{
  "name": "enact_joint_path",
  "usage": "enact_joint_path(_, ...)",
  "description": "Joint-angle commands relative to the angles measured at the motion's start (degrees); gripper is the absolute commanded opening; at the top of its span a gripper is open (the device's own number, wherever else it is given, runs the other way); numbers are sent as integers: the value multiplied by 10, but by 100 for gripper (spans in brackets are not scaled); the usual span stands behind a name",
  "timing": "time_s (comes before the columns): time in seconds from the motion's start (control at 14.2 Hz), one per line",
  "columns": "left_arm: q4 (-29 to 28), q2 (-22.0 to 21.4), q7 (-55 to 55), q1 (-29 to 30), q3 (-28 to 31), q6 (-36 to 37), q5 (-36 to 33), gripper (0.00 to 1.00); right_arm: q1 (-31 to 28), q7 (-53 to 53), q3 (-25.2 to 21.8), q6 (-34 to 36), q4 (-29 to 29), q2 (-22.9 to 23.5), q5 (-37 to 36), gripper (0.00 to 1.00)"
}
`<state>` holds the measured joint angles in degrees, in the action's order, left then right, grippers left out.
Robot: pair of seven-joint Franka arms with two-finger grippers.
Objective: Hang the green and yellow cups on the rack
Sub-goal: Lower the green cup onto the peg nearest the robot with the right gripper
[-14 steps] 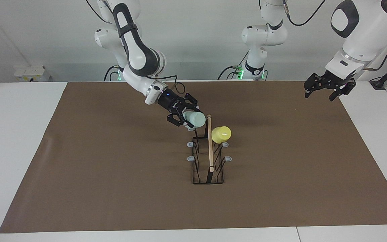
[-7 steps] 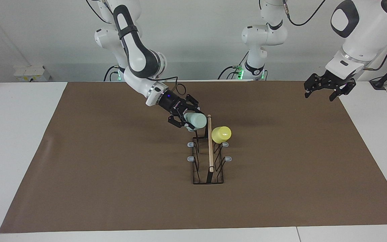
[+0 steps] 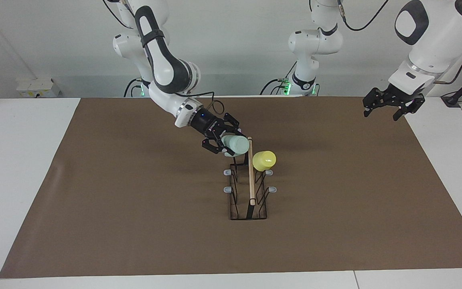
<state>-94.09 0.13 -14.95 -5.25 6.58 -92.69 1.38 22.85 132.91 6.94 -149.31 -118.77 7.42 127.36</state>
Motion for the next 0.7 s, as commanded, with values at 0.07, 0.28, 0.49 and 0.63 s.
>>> enact_joint_path(0.07,-19,-17,0,0,0,-6,-2,100,-11,24,4,-5,14,27,7,5)
enact_joint_path(0.28,-19,-17,-1,0,0,-6,-2,100,-2,24,4,-16,21,29,11,5)
enact_joint_path(0.49,-19,-17,-1,0,0,-6,-2,100,-1,24,4,-19,13,32,14,5)
enact_joint_path(0.63,-19,-17,-1,0,0,-6,-2,100,0,27,4,-19,3,31,18,5)
